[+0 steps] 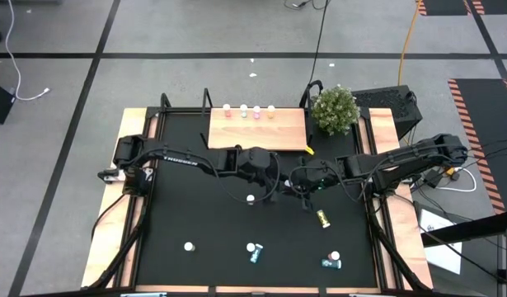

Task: Pick and place medicine bottles onto shelf by color
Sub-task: Put the top orange pill bottle on the shelf aligned with the other orange pill bottle

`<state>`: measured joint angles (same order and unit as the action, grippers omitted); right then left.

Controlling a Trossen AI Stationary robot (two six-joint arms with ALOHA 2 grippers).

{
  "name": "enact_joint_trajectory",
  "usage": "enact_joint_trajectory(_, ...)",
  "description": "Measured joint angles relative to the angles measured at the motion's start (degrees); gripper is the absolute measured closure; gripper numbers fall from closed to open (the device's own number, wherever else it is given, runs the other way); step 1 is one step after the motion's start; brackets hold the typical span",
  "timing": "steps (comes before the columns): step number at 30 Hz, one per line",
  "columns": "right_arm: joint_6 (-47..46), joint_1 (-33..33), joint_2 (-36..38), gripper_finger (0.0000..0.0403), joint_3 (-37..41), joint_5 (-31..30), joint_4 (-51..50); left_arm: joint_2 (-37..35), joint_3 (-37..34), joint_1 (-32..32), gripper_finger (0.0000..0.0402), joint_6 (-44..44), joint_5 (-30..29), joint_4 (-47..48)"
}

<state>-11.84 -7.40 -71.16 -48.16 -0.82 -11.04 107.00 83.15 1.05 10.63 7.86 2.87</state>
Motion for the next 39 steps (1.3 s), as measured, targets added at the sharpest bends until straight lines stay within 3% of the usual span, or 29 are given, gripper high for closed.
enact_joint_trajectory(9, -3.2, -0.2, 8.4, 0.0212, 0.4, -11.5, -4.2, -2.2, -0.1, -2.6, 0.0275, 6.4, 0.0, -0.5)
enact_joint_trajectory(13, -4.7, -0.2, 14.8, 0.0182, 3.7, -13.1, 0.6, -4.2, -0.1, -3.8, 0.0277, 8.1, 0.0, -4.5)
enact_joint_trajectory(18, -7.2, -0.1, 20.5, 0.0166, 8.7, -15.4, 11.0, -5.4, 0.0, -4.9, 0.0276, 9.6, -0.2, -16.2)
enact_joint_trajectory(21, -7.0, -0.1, 22.3, 0.0166, 10.8, -15.6, 19.0, -5.5, 0.0, -5.1, 0.0274, 9.7, -0.1, -21.6)
enact_joint_trajectory(26, -5.5, -0.1, 23.9, 0.018, 11.4, -15.5, 26.7, -5.6, 0.0, -5.3, 0.0274, 11.0, 0.0, -22.4)
enact_joint_trajectory(39, -5.3, -0.1, 24.4, 0.0263, 11.4, -12.8, 24.3, -5.6, 0.0, -5.3, 0.0273, 10.9, -0.1, -22.3)
